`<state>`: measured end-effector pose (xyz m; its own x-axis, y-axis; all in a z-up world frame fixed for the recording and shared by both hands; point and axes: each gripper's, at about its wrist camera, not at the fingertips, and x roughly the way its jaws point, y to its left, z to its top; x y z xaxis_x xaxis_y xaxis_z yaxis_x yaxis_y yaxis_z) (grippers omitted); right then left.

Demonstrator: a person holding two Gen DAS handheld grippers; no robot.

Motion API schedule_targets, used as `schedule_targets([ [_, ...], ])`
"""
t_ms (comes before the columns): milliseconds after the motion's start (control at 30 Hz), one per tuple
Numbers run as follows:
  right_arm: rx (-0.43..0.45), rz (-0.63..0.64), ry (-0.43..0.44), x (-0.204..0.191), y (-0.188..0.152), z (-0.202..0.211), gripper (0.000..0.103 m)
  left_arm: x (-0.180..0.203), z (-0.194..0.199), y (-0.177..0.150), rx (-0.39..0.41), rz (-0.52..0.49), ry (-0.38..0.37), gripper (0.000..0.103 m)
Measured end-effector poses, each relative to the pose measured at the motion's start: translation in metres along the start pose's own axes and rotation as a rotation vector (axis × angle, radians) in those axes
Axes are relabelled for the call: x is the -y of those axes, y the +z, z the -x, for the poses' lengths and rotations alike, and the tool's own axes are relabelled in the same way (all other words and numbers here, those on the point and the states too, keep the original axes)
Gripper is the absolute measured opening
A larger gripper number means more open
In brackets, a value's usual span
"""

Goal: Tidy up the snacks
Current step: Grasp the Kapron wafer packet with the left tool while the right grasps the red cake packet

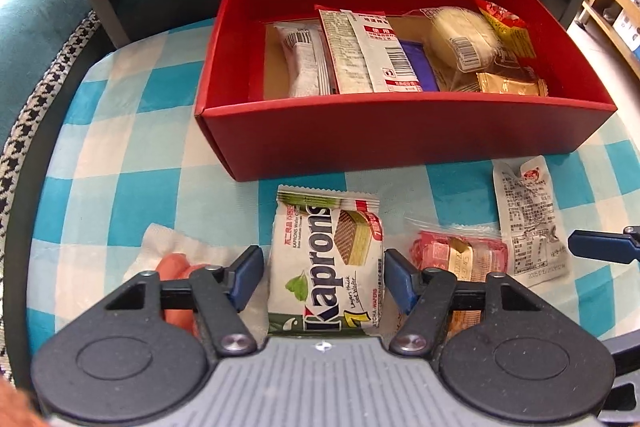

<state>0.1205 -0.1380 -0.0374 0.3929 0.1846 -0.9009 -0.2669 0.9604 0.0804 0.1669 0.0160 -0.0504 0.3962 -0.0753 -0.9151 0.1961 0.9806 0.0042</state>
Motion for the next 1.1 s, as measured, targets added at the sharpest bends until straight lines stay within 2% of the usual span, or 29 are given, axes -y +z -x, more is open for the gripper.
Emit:
schedule_targets([
  [467,0.028,-0.016,0.026,-0.003,0.005,0.000,0.088,0.006,-0.002,0.000,0.006,-0.019,0.011,0.098],
  [533,0.035,-0.016,0.022,-0.004,0.006,0.001,0.088,0.004,0.000,-0.002,0.002,-0.007,0.002,0.089],
  [633,0.049,-0.032,0.013,-0.003,0.007,0.006,0.088,-0.003,0.005,-0.006,-0.009,0.024,-0.019,0.088],
  [833,0.072,-0.086,0.000,-0.010,0.009,0.011,0.087,-0.024,0.026,-0.014,0.020,0.089,-0.038,0.088],
  [1000,0.046,-0.120,-0.025,-0.022,0.016,-0.004,0.084,-0.042,0.035,-0.020,0.029,0.133,-0.012,0.088],
  [1100,0.040,-0.163,-0.012,-0.029,0.018,-0.012,0.080,-0.049,0.041,-0.022,0.053,0.145,0.020,0.087],
])
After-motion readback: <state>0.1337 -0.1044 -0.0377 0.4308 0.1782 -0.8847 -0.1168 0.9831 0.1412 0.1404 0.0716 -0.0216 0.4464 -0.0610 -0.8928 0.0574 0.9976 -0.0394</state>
